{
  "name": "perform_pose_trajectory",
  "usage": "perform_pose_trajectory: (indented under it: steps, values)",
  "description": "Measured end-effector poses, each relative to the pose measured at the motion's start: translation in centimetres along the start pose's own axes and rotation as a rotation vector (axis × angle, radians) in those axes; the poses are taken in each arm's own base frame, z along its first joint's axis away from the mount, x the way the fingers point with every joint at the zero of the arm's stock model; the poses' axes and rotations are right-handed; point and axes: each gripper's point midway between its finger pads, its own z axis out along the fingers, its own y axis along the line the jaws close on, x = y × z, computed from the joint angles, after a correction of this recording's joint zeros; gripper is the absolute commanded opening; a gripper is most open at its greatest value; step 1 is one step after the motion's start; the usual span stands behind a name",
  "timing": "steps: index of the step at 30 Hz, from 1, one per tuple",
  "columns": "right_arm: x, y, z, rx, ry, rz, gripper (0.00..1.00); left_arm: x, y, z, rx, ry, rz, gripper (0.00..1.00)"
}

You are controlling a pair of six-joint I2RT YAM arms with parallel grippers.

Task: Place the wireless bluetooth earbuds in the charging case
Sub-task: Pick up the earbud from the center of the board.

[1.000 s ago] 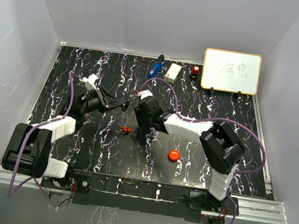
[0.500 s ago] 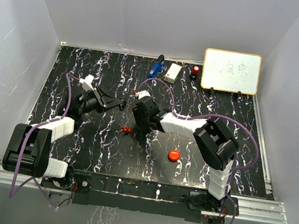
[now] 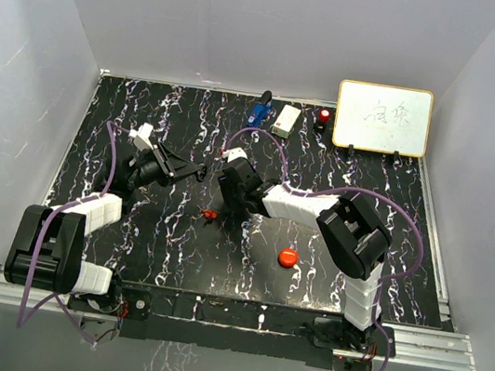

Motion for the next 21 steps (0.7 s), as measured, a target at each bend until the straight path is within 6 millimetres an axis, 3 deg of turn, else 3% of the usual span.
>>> perform_pose_trajectory:
  steps: [21]
  values:
    - [-0.44,-0.18,0.43,0.019,-0.012,0.002,0.33,-0.04,-0.02,-0.1,0.004,0.001,-0.002,0.0]
